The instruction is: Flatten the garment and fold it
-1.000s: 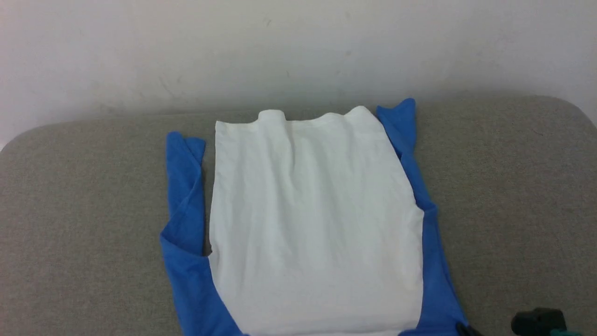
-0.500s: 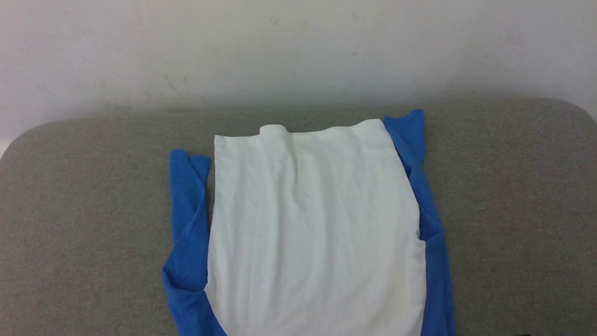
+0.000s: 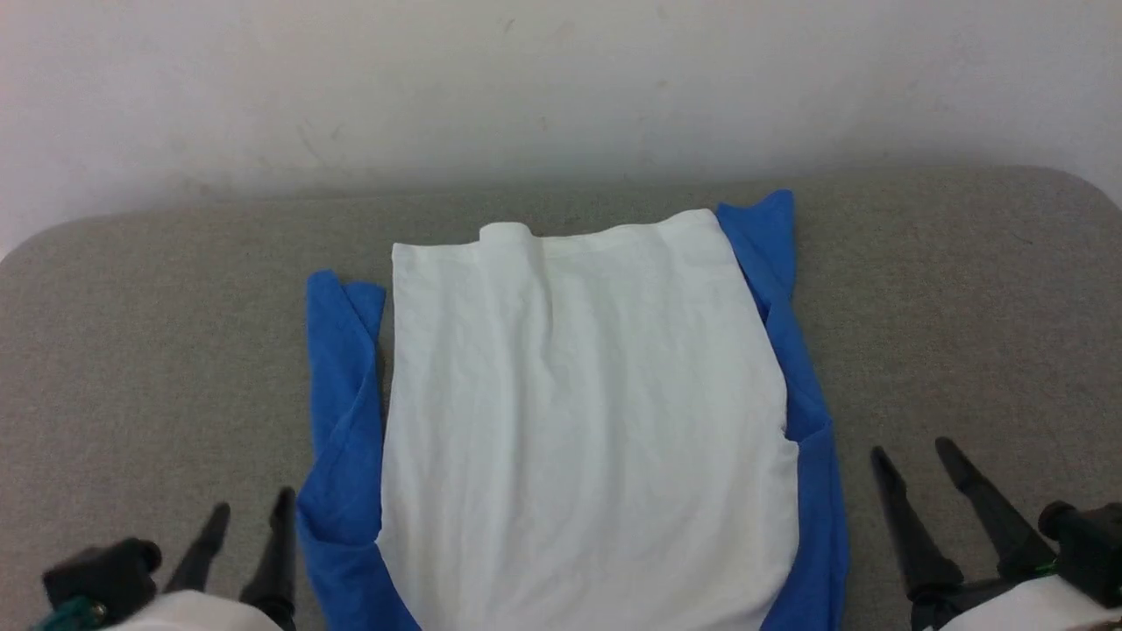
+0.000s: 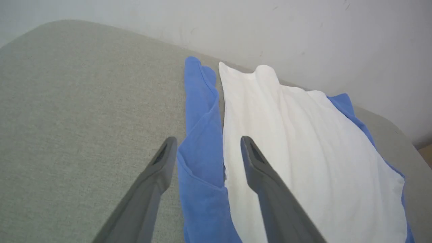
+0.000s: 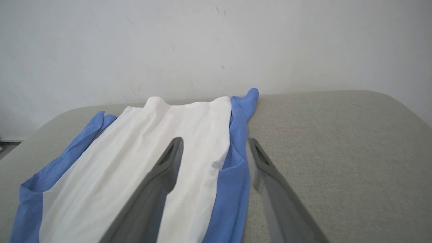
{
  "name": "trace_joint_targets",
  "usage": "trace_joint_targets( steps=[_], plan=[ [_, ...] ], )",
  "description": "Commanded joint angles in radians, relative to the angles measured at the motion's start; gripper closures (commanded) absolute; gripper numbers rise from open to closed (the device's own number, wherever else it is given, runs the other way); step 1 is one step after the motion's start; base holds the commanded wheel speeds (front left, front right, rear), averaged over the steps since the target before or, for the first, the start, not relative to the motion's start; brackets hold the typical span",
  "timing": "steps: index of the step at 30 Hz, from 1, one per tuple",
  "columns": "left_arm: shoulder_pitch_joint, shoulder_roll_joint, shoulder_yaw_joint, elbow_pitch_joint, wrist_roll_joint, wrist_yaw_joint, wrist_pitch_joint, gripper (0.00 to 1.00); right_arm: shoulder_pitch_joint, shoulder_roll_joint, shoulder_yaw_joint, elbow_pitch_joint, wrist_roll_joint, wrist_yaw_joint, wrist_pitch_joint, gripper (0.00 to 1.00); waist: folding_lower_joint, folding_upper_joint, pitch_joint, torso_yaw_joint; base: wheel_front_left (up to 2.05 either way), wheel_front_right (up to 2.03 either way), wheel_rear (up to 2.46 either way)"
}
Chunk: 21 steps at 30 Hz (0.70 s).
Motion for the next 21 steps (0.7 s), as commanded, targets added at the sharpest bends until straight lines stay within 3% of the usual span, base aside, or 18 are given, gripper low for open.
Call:
trace_joint_targets(
  steps=[1,11,16,21],
  plan=[
    [-0.062,0.014,0.028,-0.008,0.022,0.008,-0.031,0.0,-0.034,0.008,-0.01,-0.024,-0.011,-0.001,-0.015,0.0,-0.0001,0.0,0.022,-0.012,0.0,0.0,0.0],
    [-0.474,0.064,0.103,0.185,0.03,-0.028,-0.136,0.0,-0.184,-0.003,-0.006,-0.061,-0.018,-0.001,-0.013,0.0,-0.0001,0.0,0.187,-0.058,0.0,0.0,0.0],
    [-0.716,0.138,0.071,0.357,0.039,-0.078,-0.064,0.0,-0.228,-0.008,-0.003,-0.062,-0.018,-0.001,-0.014,0.0,-0.0001,0.0,0.271,-0.077,0.0,0.0,0.0],
    [-0.915,0.208,0.003,0.542,0.05,-0.128,0.097,0.0,-0.268,-0.01,0.009,-0.055,-0.013,-0.001,-0.017,0.0,-0.0001,0.0,0.336,-0.105,0.0,0.0,0.0]
  ],
)
